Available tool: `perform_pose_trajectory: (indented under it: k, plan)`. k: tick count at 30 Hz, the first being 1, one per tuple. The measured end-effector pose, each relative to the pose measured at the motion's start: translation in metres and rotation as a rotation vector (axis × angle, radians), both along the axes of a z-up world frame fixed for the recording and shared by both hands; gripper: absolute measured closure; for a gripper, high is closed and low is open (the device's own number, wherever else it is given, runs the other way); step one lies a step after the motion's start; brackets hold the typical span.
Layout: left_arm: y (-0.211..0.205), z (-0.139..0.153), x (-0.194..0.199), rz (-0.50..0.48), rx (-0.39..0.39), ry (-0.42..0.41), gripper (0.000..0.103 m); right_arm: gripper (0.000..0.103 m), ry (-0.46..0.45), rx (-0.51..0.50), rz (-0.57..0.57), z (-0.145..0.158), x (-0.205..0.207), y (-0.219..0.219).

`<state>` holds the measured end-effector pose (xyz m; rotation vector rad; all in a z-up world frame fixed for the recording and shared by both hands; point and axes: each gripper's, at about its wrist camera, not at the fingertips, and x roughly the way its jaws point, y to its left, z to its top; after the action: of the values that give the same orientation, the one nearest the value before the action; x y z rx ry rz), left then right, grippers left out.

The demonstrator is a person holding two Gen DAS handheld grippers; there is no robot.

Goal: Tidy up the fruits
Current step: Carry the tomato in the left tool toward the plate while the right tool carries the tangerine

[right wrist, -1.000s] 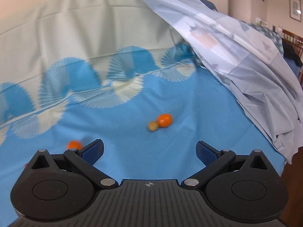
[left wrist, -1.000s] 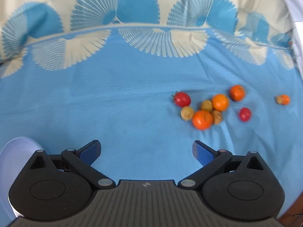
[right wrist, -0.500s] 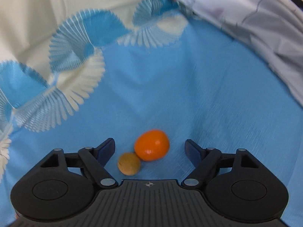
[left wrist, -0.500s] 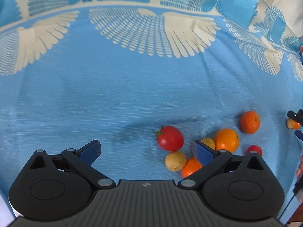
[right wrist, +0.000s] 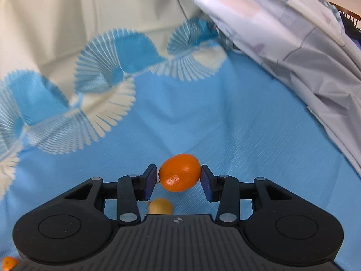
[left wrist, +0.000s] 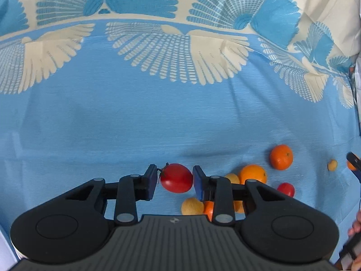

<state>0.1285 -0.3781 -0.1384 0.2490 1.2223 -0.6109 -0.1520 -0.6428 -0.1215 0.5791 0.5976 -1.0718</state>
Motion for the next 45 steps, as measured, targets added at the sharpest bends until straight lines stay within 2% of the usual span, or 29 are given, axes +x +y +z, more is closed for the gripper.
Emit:
perform_pose_trajectory:
  k: [3, 7, 9, 14, 17, 20, 22, 24, 26, 28, 30, 34, 38, 40, 41, 42, 43, 45]
  plan:
    - [0.016, 0.01, -0.003, 0.017, -0.014, 0.002, 0.066, 0.059, -0.028, -0.009, 0.037, 0.018, -0.007, 0.023]
    - [0.055, 0.04, -0.02, 0.021, -0.051, -0.047, 0.068, 0.059, -0.062, -0.04, 0.167, 0.05, -0.014, 0.079]
    - [0.079, 0.059, -0.031, 0.033, -0.058, -0.071, 0.083, 0.059, -0.081, -0.047, 0.241, 0.062, -0.019, 0.113]
    - [0.148, 0.1, -0.051, 0.089, -0.102, -0.116, 0.083, 0.059, -0.129, -0.056, 0.414, 0.087, -0.015, 0.209]
    - [0.177, 0.099, -0.045, 0.123, -0.105, -0.106, 0.083, 0.059, -0.131, -0.05, 0.549, 0.091, 0.008, 0.263]
    - [0.197, 0.079, -0.036, 0.147, -0.087, -0.031, 0.082, 0.059, -0.109, -0.044, 0.578, 0.08, 0.028, 0.294]
    - [0.211, 0.071, -0.043, 0.11, -0.106, 0.015, 0.071, 0.059, -0.069, 0.003, 0.525, 0.07, 0.031, 0.298]
    - [0.215, 0.065, -0.066, 0.023, -0.107, 0.018, 0.04, 0.059, -0.064, 0.047, 0.481, 0.062, 0.021, 0.3]
    - [0.212, 0.057, -0.096, -0.073, -0.094, -0.021, 0.024, 0.059, -0.04, 0.052, 0.463, 0.058, 0.008, 0.298]
    - [0.2, 0.046, -0.117, -0.144, -0.067, -0.052, 0.023, 0.059, -0.024, 0.053, 0.442, 0.054, -0.006, 0.296]
    - [0.187, 0.035, -0.119, -0.117, -0.055, -0.064, 0.023, 0.059, -0.022, 0.06, 0.434, 0.049, -0.008, 0.292]
    - [0.164, 0.016, -0.087, -0.005, -0.043, -0.061, 0.023, 0.059, -0.031, 0.047, 0.431, 0.045, -0.005, 0.278]
    - [0.136, 0.005, -0.055, 0.013, -0.028, -0.057, 0.023, 0.059, -0.039, 0.067, 0.435, 0.038, 0.002, 0.267]
    - [0.123, -0.003, -0.046, 0.006, -0.017, -0.045, 0.025, 0.059, -0.041, 0.078, 0.438, 0.035, 0.006, 0.264]
    - [0.117, -0.009, -0.043, -0.002, -0.005, -0.037, 0.036, 0.059, -0.043, 0.082, 0.439, 0.034, 0.009, 0.263]
    - [0.111, -0.016, -0.042, -0.011, 0.01, -0.025, 0.061, 0.059, -0.044, 0.084, 0.44, 0.033, 0.011, 0.263]
    - [0.107, -0.022, -0.042, -0.034, 0.012, 0.0, 0.072, 0.059, -0.043, 0.087, 0.444, 0.032, 0.013, 0.263]
    - [0.105, -0.022, -0.049, -0.047, 0.016, -0.031, 0.072, 0.059, -0.039, 0.088, 0.451, 0.032, 0.017, 0.264]
